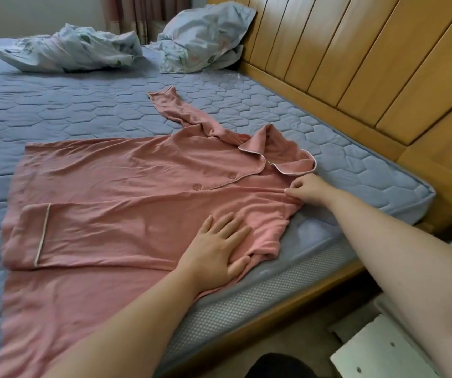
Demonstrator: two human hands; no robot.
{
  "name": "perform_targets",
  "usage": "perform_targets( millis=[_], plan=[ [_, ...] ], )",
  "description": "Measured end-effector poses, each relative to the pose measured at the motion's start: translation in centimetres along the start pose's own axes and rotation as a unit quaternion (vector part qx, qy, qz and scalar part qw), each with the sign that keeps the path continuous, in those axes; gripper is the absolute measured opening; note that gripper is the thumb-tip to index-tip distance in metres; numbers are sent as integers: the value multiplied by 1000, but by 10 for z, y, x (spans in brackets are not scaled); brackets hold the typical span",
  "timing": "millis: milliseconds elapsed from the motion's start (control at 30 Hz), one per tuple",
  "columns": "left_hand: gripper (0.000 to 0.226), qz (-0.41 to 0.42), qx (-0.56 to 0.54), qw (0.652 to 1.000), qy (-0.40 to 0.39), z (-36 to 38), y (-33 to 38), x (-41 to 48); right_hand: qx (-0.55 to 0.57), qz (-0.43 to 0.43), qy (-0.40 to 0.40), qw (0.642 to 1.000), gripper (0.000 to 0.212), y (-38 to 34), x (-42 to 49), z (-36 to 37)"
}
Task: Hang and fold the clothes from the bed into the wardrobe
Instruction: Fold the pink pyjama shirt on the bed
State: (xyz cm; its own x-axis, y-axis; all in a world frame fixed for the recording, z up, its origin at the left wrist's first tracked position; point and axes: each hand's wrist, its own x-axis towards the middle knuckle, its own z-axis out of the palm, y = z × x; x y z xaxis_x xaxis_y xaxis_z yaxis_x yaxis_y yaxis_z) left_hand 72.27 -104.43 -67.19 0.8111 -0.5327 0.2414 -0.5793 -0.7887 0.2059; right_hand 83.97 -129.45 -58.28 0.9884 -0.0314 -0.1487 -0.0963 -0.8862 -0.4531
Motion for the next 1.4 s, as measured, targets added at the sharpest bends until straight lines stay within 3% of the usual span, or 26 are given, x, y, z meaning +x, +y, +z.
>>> perform_targets(
  millis=[200, 367, 467, 600, 700, 767, 867, 967, 1067, 1167, 1233, 1300, 1400],
  plan=[
    [63, 57, 0, 996, 73, -2, 7, 0, -75, 62, 47, 994, 38, 27, 4, 0],
    [56, 97, 24, 989, 108, -4, 10, 1, 11, -3, 79, 997, 30, 21, -5, 15],
    [43, 133, 24, 982, 134, -13, 25, 8, 0, -6, 75, 997, 26, 20, -9, 12],
    [35, 103, 42, 987, 115, -23, 59, 24, -7, 5, 32, 999, 28, 16, -14, 1],
    [24, 97, -33, 989, 108, -30, 66, 29, 31, 13, 23, 999, 24, 14, -13, -8],
    [12, 95, -86, 984, 119, -36, 66, 31, 63, 24, 41, 997, 32, 17, -12, -13],
    [16, 25, -154, 977, 147, -44, 65, 33, -37, 32, 82, 995, 23, 29, -17, -8],
    [10, -98, -196, 966, 135, -51, 61, 37, 13, -90, 158, 983, 26, 24, -37, 6],
    [22, -131, -151, 975, 93, -53, 56, 39, 24, -204, 113, 972, 44, 17, -62, 18],
    [29, -93, -108, 981, 131, -57, 58, 22, -32, -265, 32, 963, 51, 15, -85, 31],
    [26, -30, -9, 994, 101, -52, 61, 7, -80, -307, 20, 948, 49, 14, -92, 37],
    [26, -29, 70, 997, 21, -46, 64, -6, -122, -360, 47, 924, 39, 11, -96, 41],
    [26, -34, 99, 995, -4, -40, 65, -10, -189, -442, 113, 869, 17, 11, -98, 43]
  ],
)
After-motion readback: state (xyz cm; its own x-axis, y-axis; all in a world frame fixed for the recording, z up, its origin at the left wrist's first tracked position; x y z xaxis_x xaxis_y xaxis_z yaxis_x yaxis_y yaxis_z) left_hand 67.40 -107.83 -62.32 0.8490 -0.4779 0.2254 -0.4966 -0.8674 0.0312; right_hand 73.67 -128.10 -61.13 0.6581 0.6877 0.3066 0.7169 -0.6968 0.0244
